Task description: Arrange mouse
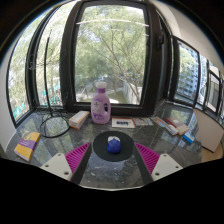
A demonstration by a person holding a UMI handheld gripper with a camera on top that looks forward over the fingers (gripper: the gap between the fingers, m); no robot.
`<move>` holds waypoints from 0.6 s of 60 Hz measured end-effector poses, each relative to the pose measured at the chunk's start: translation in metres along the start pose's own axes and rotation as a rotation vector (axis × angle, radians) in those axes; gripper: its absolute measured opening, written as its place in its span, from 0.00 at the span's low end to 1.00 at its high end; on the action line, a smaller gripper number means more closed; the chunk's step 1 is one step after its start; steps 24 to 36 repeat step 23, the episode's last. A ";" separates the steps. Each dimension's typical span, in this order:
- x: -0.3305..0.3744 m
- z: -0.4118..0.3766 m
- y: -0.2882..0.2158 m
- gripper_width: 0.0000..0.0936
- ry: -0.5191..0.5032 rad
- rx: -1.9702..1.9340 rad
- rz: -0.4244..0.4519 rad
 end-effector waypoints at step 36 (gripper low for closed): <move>0.057 -0.014 0.004 0.92 0.027 0.006 0.028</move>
Point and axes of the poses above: the point between the fingertips, and its own axes, seen from behind it with the camera up: z to the right, y down, x backward, against the way the camera looks, the point moved 4 cm from there along x, backward, against the way the camera looks, and after that the axes turned 11 degrees about x, right-handed, at the moved point
